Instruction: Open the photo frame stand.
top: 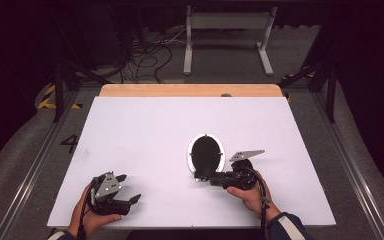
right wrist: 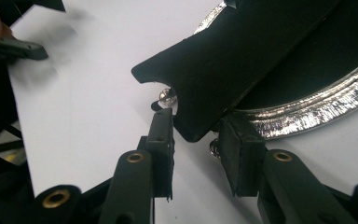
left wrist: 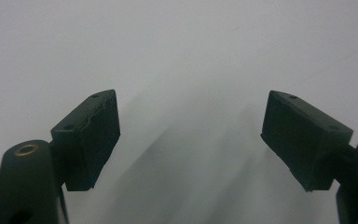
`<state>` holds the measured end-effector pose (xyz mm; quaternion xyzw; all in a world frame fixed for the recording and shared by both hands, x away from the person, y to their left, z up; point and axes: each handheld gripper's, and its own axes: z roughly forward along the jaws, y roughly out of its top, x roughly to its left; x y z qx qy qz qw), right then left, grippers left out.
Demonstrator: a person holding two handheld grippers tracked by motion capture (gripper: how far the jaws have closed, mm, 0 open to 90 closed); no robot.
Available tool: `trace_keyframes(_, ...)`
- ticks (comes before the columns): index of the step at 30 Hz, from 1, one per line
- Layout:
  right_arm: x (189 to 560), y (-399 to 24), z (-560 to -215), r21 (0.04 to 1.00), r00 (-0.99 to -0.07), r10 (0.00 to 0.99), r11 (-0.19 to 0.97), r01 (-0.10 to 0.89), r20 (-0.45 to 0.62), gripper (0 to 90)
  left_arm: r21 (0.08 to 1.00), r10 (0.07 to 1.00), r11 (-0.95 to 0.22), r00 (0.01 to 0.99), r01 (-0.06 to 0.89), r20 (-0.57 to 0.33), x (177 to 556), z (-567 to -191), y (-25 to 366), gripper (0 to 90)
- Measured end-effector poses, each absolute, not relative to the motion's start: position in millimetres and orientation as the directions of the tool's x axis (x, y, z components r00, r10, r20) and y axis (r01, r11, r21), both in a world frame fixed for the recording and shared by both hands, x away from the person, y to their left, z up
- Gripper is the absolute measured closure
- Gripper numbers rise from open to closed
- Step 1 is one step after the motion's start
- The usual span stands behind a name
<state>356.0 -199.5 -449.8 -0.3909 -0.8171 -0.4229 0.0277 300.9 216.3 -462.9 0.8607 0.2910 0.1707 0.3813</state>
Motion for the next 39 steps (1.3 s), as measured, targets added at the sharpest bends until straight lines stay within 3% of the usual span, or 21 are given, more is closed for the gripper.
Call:
trace_keyframes(11, 377, -211, -463, 0.583, -0.569, 0.545, 0.171, 0.794, 0.615, 57.7, 0.745, 0.630, -0.549, 0.773, 0.381, 0.069, 303, -465, 211, 19.4)
trace_keyframes(20, 388, -210, -466, 0.539, -0.509, 0.501, 0.098, 0.837, 0.700, 58.6, 0.734, 0.610, -0.570, 0.789, 0.369, 0.078, 308, -466, 200, 19.4)
trace_keyframes(33, 391, -209, -469, 0.536, -0.499, 0.500, 0.080, 0.841, 0.708, 62.4, 0.766, 0.598, -0.529, 0.801, 0.365, 0.032, 334, -458, 176, 20.7)
trace_keyframes(39, 390, -208, -469, 0.555, -0.526, 0.511, 0.110, 0.825, 0.680, 64.2, 0.785, 0.581, -0.485, 0.813, 0.386, -0.041, 366, -452, 155, 20.8)
